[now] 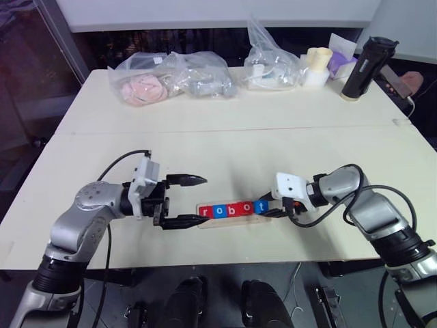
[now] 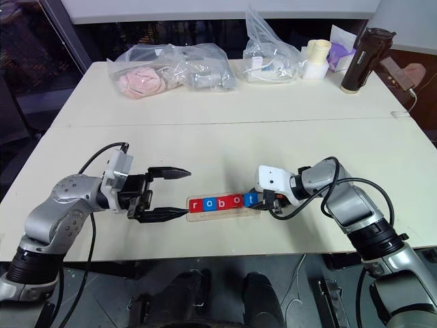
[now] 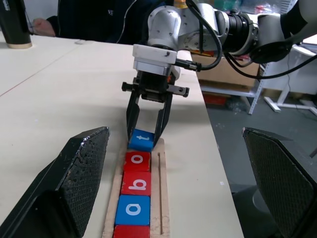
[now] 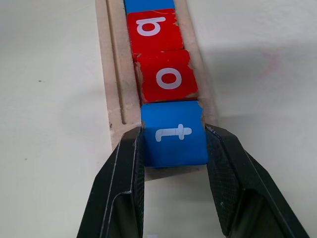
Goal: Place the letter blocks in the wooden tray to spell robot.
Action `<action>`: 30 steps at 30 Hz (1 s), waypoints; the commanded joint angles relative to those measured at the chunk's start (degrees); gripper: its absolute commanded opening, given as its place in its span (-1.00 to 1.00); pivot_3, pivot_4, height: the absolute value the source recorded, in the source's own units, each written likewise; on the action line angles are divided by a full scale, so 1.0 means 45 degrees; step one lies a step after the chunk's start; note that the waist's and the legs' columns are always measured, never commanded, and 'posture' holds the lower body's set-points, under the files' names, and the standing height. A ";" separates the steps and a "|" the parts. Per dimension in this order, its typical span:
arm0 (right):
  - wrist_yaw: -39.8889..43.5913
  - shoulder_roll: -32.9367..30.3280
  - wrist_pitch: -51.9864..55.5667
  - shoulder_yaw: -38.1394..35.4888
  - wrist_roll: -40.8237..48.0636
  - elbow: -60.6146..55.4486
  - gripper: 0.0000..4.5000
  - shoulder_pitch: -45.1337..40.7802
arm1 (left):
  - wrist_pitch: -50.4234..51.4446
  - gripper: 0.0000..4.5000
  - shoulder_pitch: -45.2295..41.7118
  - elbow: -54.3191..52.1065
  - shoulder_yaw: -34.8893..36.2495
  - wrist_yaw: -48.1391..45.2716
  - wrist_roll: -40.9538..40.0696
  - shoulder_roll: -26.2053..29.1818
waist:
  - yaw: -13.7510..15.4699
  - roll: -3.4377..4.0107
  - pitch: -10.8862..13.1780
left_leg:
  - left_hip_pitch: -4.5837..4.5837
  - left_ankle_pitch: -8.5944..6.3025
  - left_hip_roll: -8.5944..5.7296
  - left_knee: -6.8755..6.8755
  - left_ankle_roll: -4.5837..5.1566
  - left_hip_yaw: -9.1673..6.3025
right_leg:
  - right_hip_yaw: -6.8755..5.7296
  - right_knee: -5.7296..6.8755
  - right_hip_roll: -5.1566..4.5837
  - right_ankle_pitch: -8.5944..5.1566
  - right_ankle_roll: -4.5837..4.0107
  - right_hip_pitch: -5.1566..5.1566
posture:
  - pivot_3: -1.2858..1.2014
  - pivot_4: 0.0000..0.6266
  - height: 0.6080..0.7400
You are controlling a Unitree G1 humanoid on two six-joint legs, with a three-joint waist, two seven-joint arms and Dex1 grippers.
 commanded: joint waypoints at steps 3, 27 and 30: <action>0.0061 0.0111 -0.0116 -0.0046 -0.0036 -0.0277 0.57 -0.0406 | -0.0168 1.00 -0.0004 -0.0459 0.0246 0.0062 -0.0156 0.0007 | 0.0000 0.0000 0.0000 | 0.0000 0.0000 0.0000 0.0000 0.0000 0.0000 | 0.0000 0.0000 0.0001 0.0001 -0.0001 0.0000 | 0.03 -0.52 0.97; -0.0851 -0.0380 -0.0722 -0.0899 -0.0469 0.0992 0.95 -0.1054 | -0.0116 1.00 -0.0133 -0.0418 0.0139 0.0047 -0.0141 -0.0109 | -0.0008 0.0000 0.0000 | 0.0000 0.0001 0.0001 0.0004 0.0000 0.0003 | 0.0001 0.0002 0.0003 0.0006 -0.0006 -0.0001 | 0.03 -0.52 0.97; -0.0974 -0.0059 -0.0862 -0.0734 -0.0596 0.1253 0.95 -0.1086 | -0.0103 1.00 -0.0154 -0.0411 0.0179 0.0031 -0.0151 -0.0068 | -0.0013 0.0000 0.0000 | 0.0000 0.0001 0.0001 0.0004 0.0000 0.0004 | 0.0001 0.0002 0.0004 0.0007 -0.0006 -0.0001 | 0.03 -0.52 0.97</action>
